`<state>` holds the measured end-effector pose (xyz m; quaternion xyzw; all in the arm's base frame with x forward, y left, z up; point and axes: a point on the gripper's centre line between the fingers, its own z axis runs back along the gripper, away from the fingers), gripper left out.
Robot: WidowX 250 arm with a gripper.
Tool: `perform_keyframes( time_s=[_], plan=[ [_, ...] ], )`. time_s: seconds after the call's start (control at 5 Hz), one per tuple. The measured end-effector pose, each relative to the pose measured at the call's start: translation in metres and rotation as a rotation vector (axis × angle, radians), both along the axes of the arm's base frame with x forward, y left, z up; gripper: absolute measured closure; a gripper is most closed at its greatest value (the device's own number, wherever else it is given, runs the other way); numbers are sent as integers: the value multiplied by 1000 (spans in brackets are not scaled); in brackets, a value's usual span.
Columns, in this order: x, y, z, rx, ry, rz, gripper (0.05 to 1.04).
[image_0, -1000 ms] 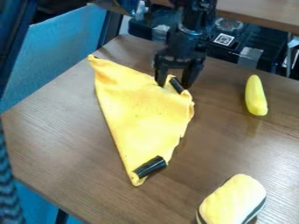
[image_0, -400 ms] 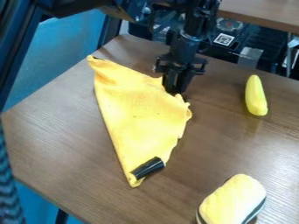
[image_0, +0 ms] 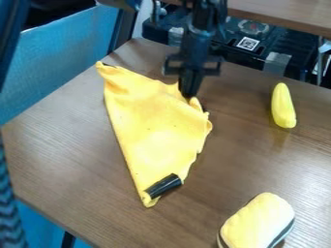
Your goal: Unfold the cloth from top right to bottom left
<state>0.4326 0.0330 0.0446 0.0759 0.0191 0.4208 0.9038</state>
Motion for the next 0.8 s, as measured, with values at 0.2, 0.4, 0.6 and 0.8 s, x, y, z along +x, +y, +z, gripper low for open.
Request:
perform_keyframes(
  time_s=[0.2, 0.4, 0.6, 0.8],
  plan=[
    [-6, 9, 19, -67, -31, 6, 1022],
    [-20, 25, 36, -125, -62, 5, 1024],
    [-38, 47, 32, -127, -61, 11, 1024],
    [-61, 74, 12, -111, -20, 25, 1024]
  ],
)
